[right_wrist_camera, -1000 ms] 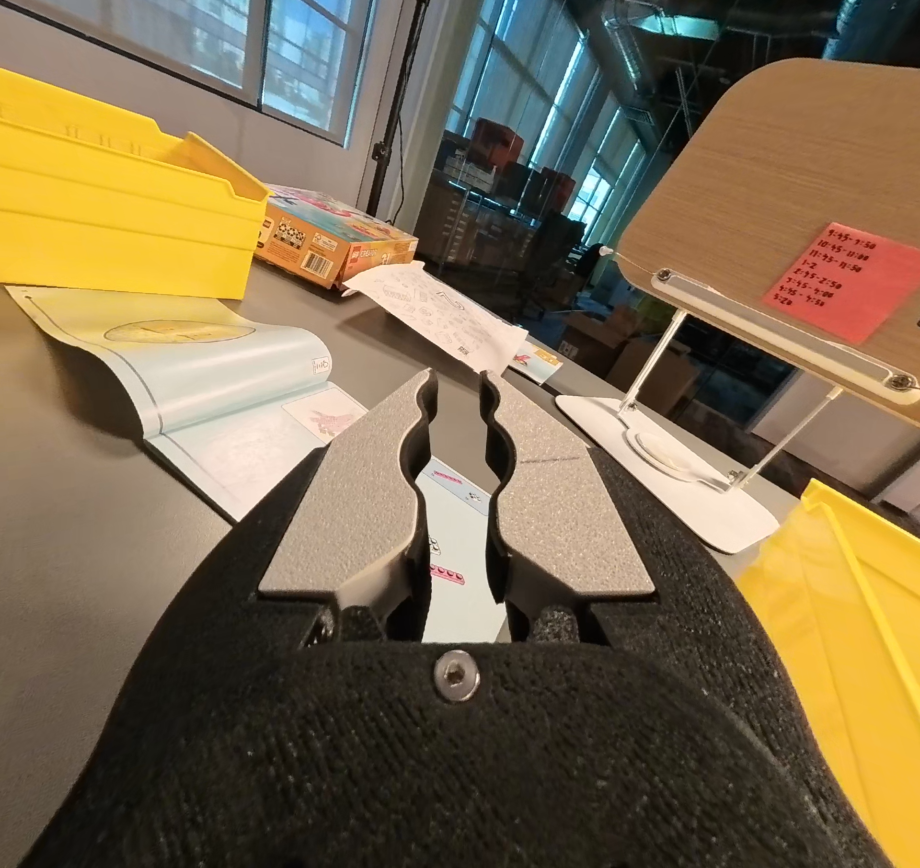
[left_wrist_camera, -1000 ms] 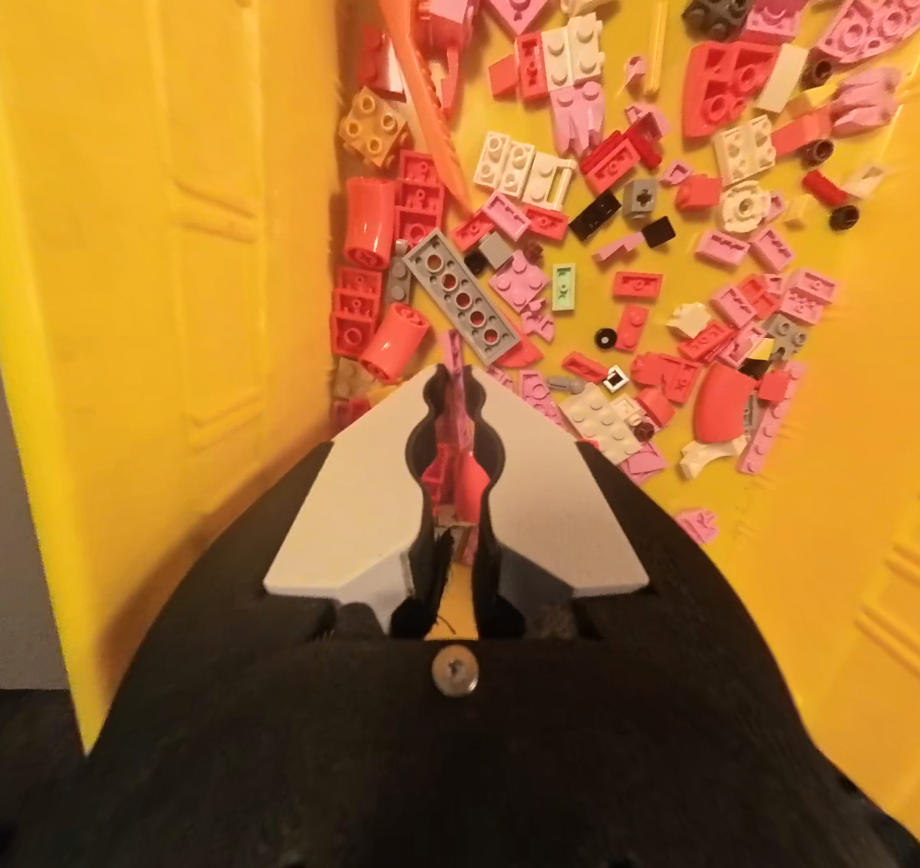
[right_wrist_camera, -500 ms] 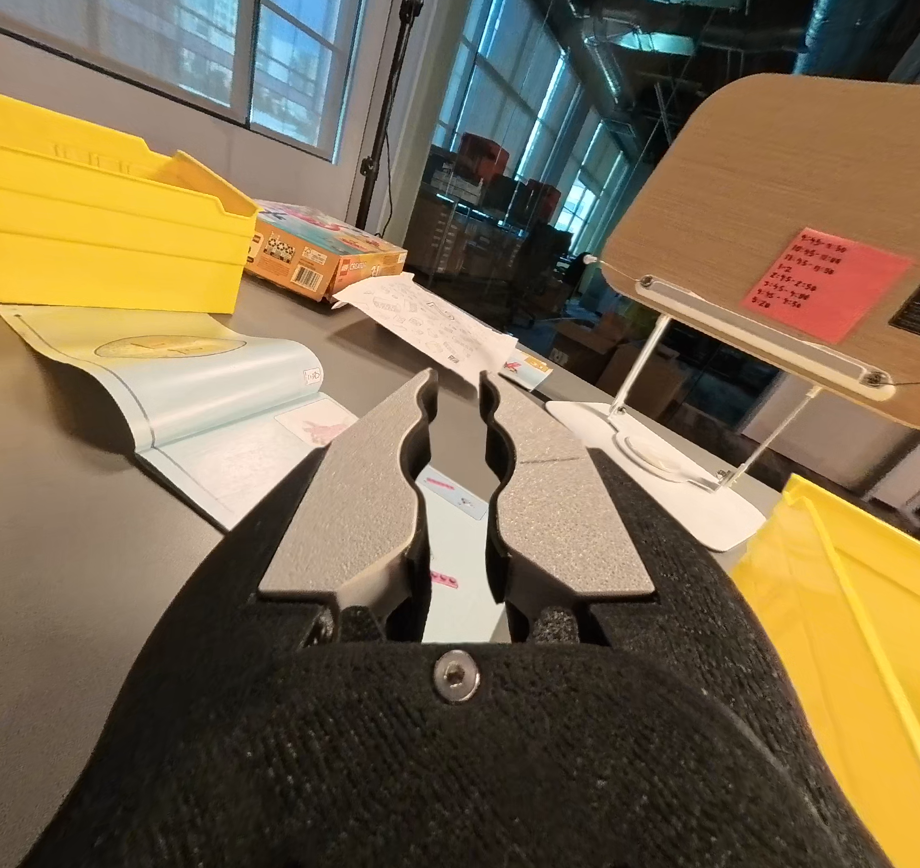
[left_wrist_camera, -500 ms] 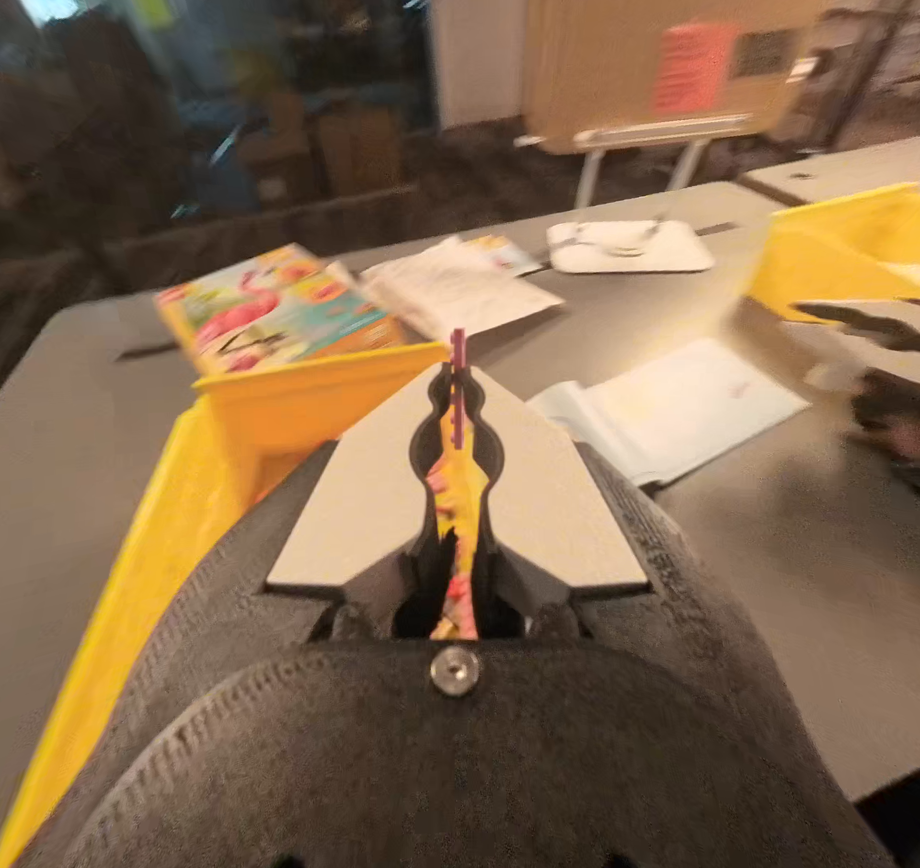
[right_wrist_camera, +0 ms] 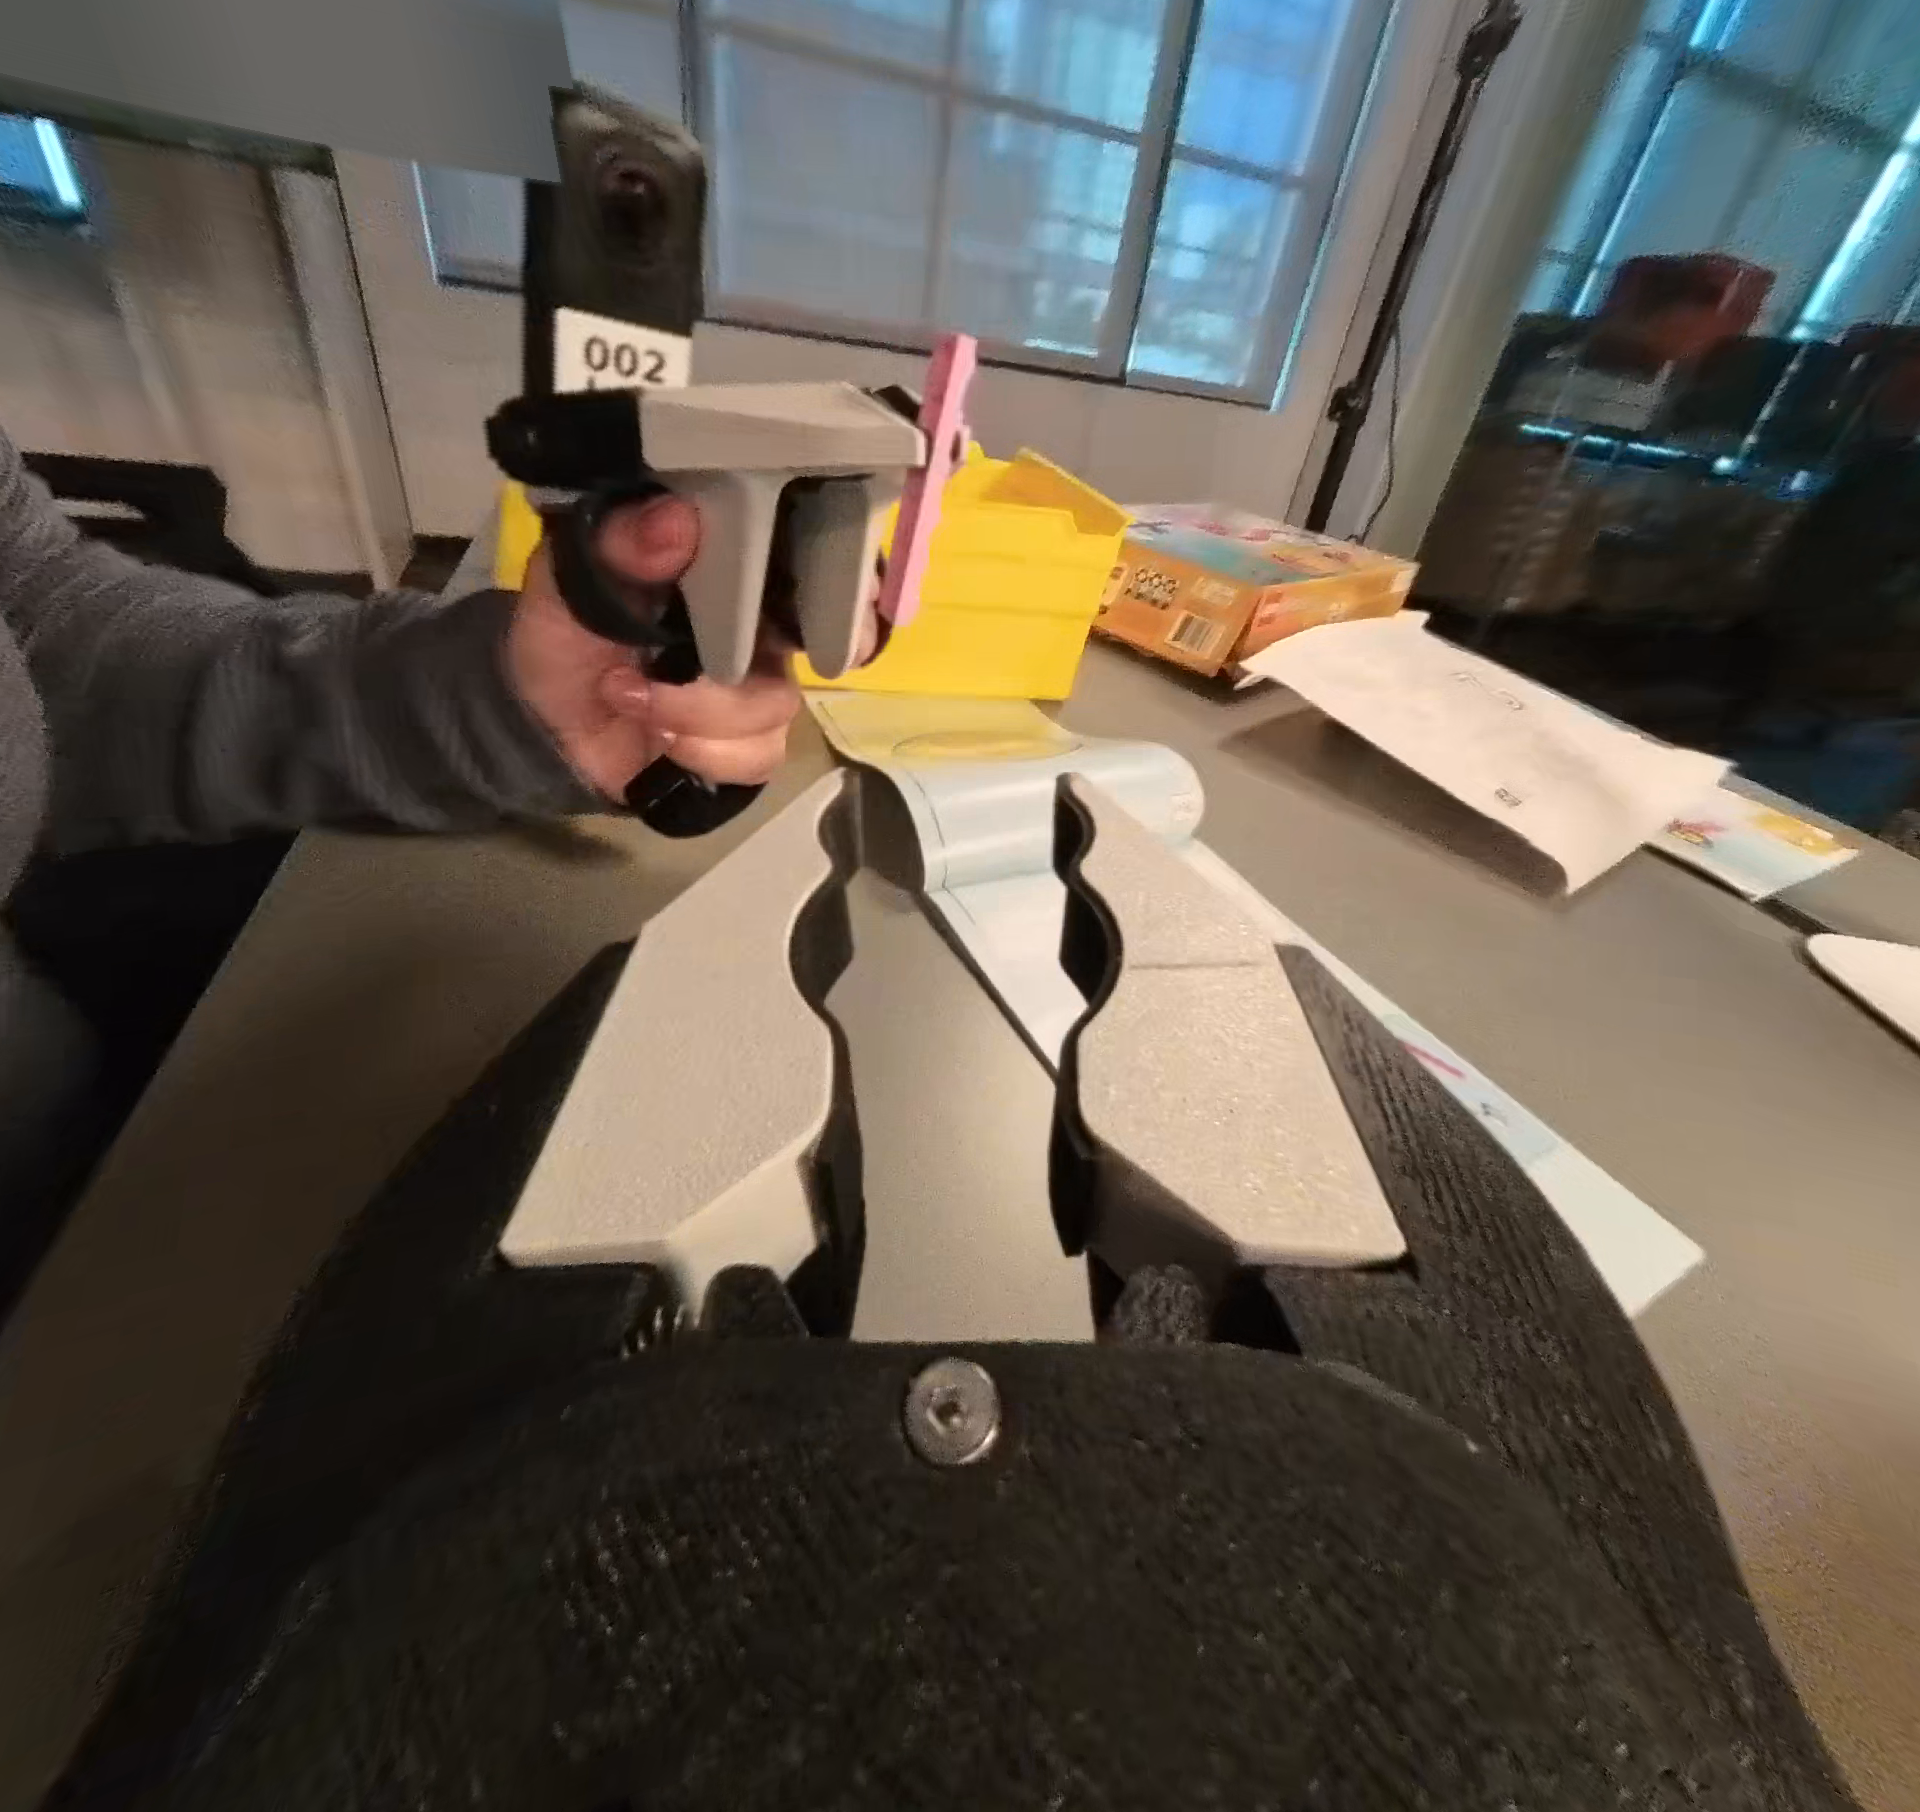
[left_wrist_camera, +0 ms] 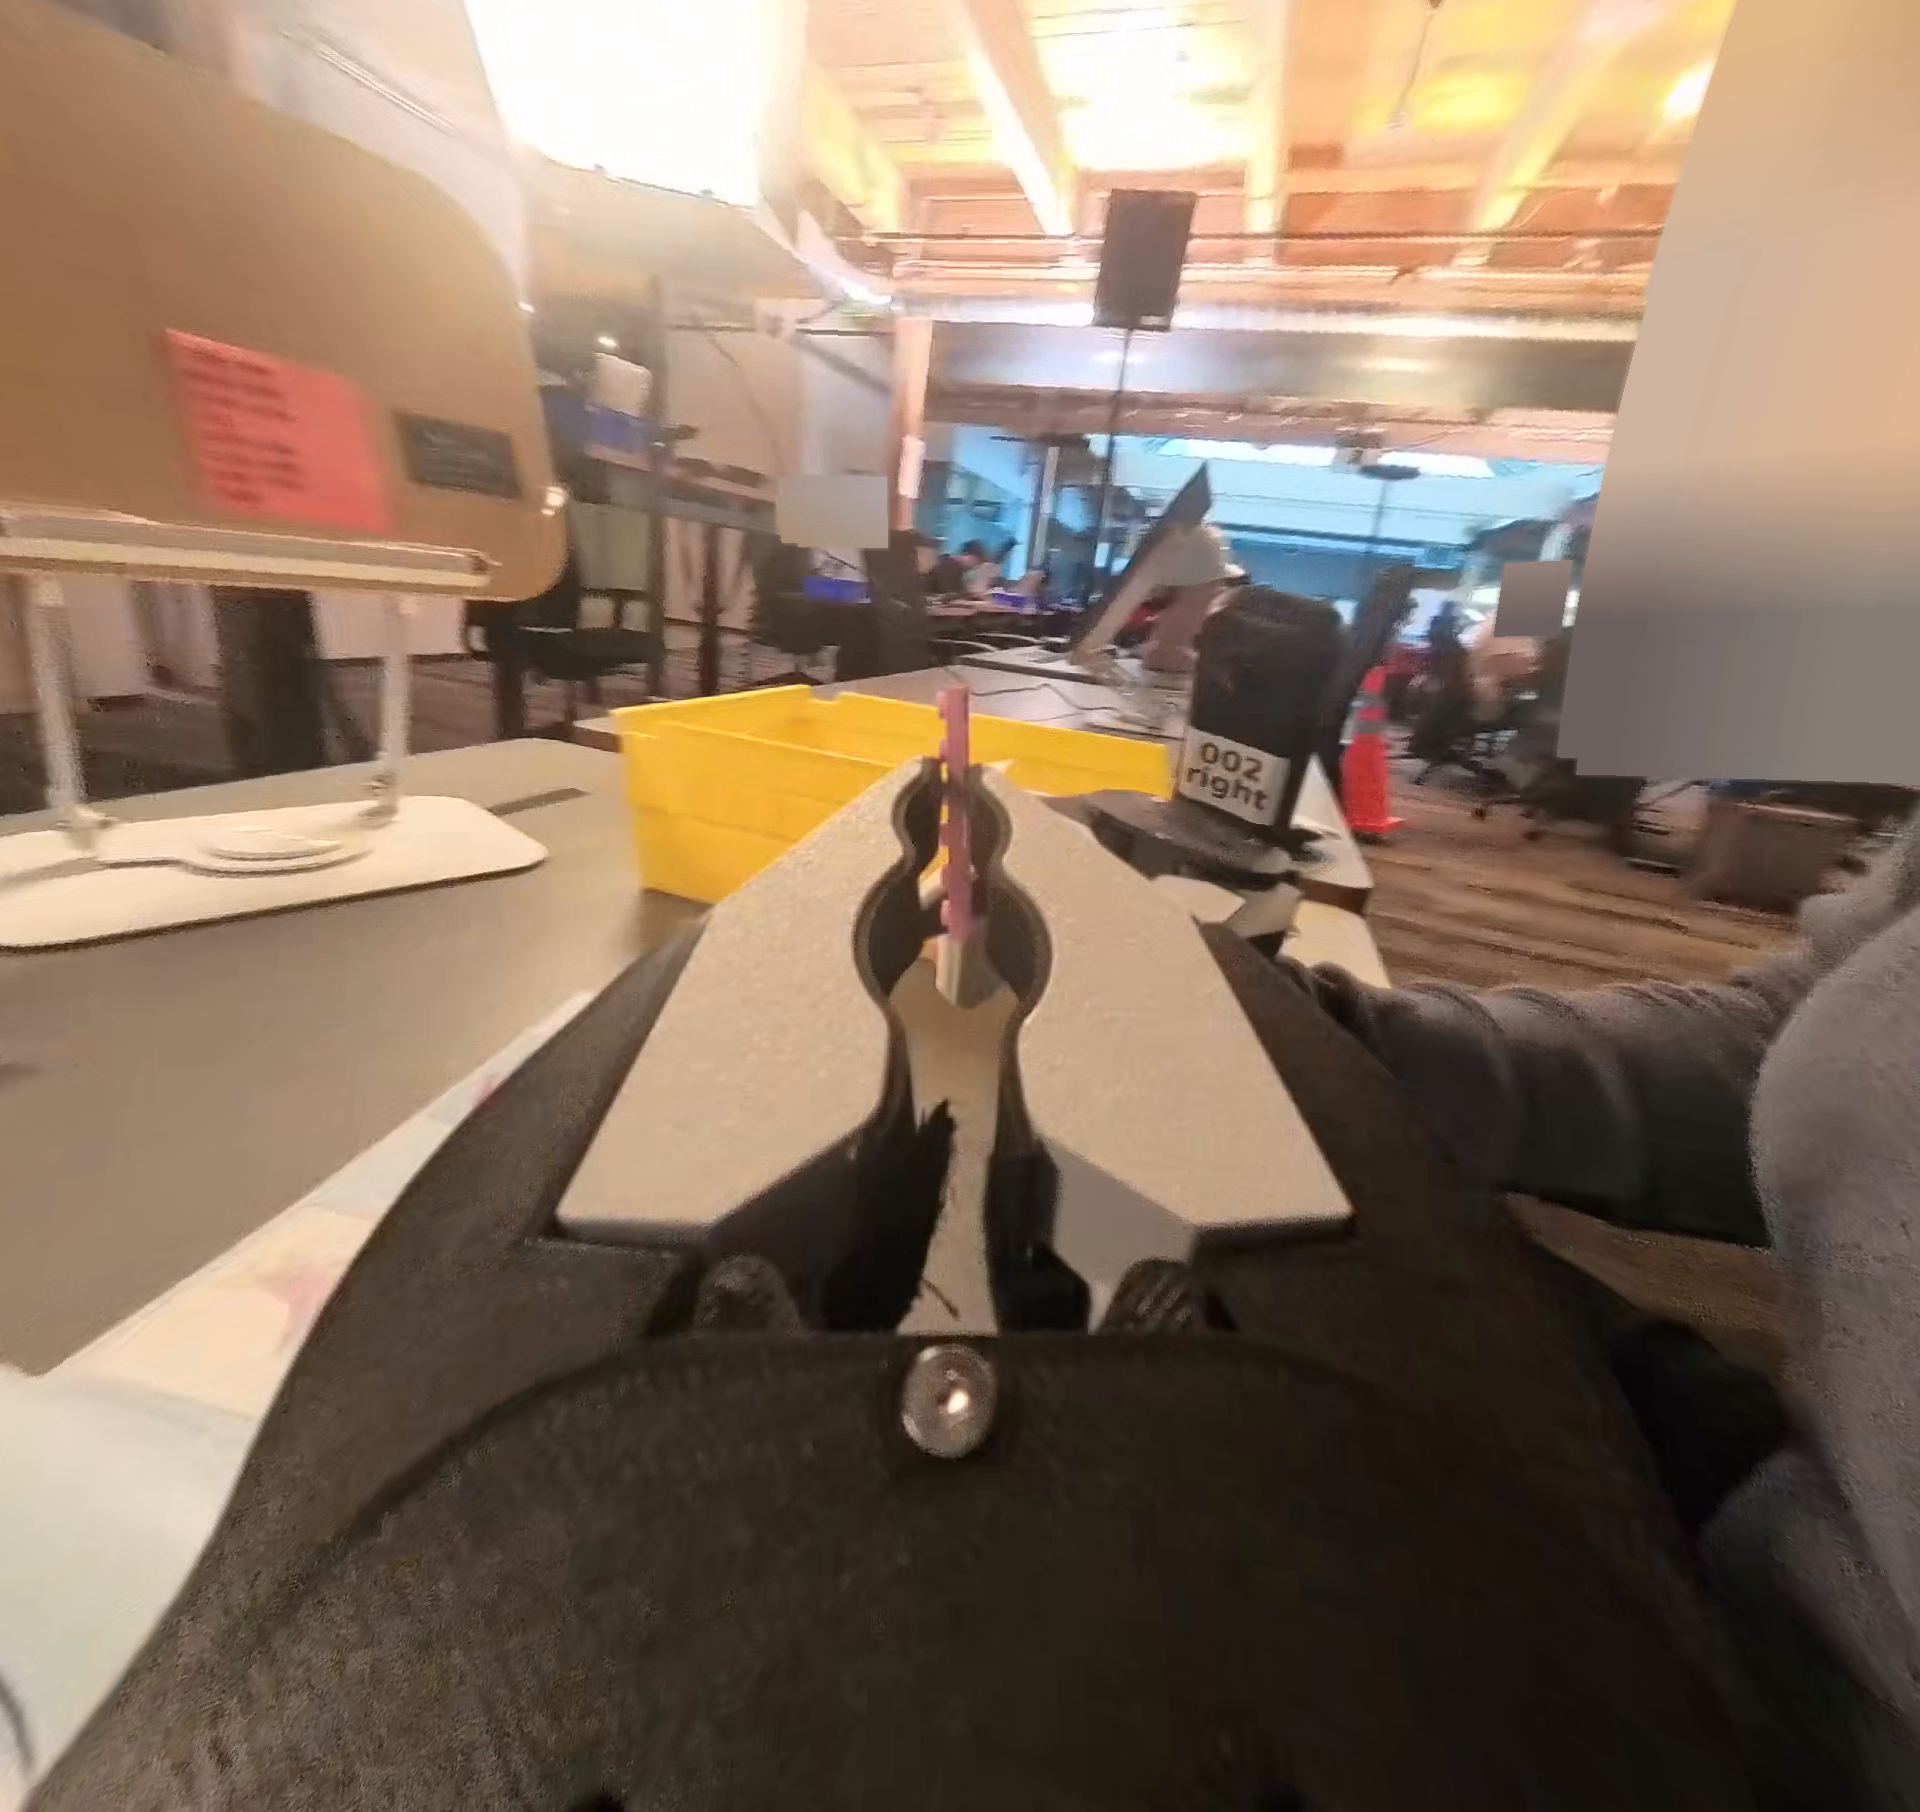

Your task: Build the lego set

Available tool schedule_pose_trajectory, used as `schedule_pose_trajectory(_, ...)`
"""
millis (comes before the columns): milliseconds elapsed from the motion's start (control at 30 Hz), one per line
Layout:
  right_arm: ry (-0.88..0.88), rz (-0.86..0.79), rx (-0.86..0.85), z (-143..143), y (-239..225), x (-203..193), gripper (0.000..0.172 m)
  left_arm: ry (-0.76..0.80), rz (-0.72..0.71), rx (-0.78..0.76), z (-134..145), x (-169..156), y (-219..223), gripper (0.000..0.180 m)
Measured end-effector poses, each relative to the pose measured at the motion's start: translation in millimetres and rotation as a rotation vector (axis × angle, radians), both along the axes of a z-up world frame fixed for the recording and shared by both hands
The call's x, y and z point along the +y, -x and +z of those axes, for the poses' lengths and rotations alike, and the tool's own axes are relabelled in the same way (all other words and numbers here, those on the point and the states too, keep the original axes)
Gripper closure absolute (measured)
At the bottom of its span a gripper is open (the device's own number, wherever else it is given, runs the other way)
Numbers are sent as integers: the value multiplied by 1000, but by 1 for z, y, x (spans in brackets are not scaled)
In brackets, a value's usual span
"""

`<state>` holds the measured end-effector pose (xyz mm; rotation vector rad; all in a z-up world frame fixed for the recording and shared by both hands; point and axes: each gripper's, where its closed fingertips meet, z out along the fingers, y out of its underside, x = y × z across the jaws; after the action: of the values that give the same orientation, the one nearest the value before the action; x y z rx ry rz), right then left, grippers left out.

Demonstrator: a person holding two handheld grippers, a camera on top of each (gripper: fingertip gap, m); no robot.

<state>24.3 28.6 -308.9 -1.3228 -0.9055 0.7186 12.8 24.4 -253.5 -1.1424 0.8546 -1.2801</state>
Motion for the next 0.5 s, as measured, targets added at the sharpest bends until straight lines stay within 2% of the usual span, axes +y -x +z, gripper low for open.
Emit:
schedule_pose_trajectory(100,23,46,8,0,6,-4,147,24,-10,55,-13,5,-5,177)
schedule_pose_trajectory(200,61,75,53,2,9,-5,155,43,-42,48,-15,2,-8,177)
schedule_pose_trajectory(333,113,119,98,4,15,-6,155,47,-102,60,-18,-6,-13,177)
schedule_pose_trajectory(400,120,133,98,4,17,-8,164,69,-130,72,-22,-9,-16,177)
schedule_pose_trajectory(500,127,78,65,0,15,0,168,72,-86,71,-24,-3,-14,176)
